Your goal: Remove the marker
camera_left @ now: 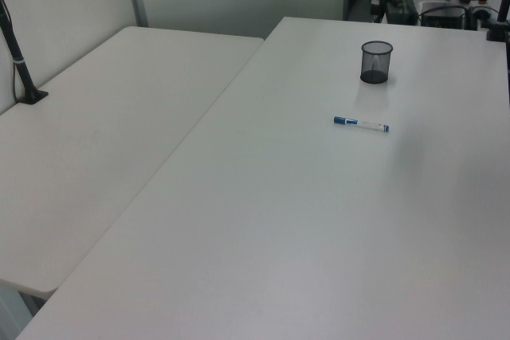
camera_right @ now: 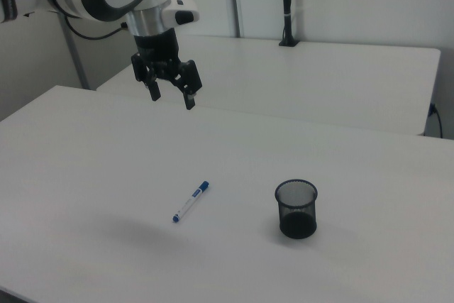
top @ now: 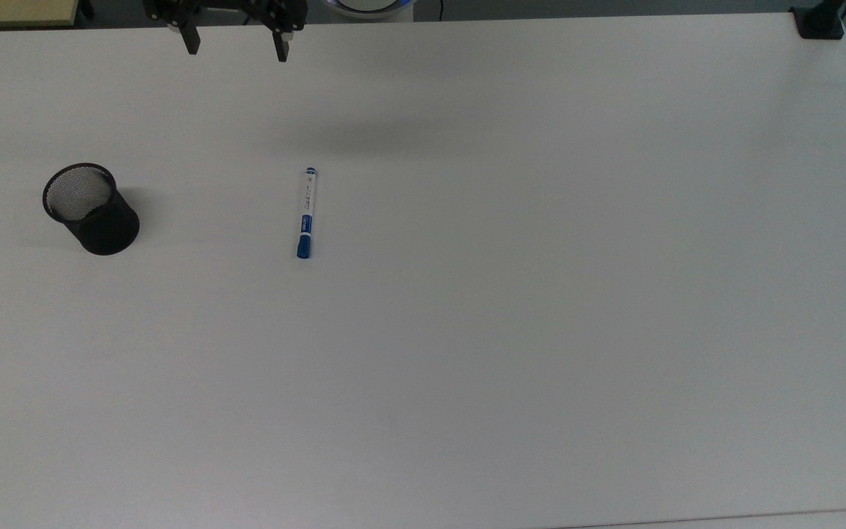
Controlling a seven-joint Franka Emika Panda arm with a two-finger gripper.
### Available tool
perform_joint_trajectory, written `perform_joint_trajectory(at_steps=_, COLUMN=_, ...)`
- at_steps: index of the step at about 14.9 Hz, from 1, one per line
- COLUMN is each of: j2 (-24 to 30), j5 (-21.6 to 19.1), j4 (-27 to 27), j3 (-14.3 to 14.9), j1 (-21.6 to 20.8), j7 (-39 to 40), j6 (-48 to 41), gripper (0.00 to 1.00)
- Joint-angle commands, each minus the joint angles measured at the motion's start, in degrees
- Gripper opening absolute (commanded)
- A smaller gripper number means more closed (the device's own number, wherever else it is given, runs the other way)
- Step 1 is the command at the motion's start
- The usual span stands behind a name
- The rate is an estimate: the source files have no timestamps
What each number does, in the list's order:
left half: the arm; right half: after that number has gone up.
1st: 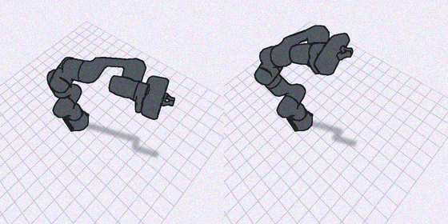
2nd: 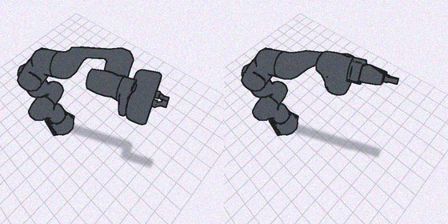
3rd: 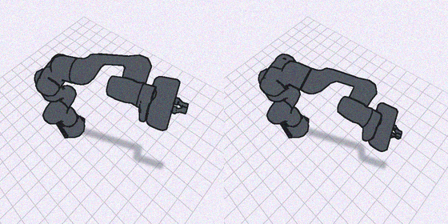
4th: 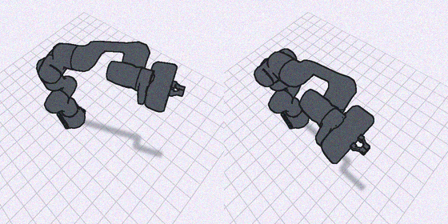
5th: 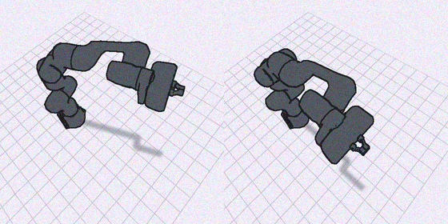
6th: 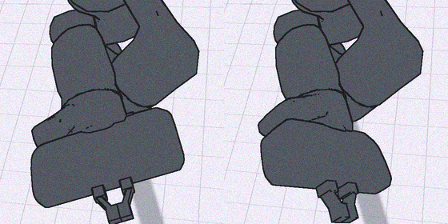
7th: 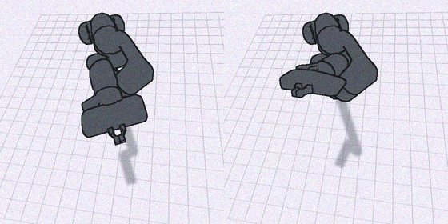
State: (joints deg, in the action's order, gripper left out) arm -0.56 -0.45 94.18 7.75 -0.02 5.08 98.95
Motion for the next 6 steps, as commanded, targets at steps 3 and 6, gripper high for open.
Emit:
perform_joint_trajectory(at_steps=3, j2=1.00, j5=-0.08, j4=1.18, j3=-0.19, j1=0.63, j7=7.84, j6=0.63, gripper=1.00)
perform_joint_trajectory(at_steps=6, j2=1.09, j5=0.27, j4=1.18, j3=-0.19, j1=0.63, j7=7.93, j6=0.37, gripper=1.00)
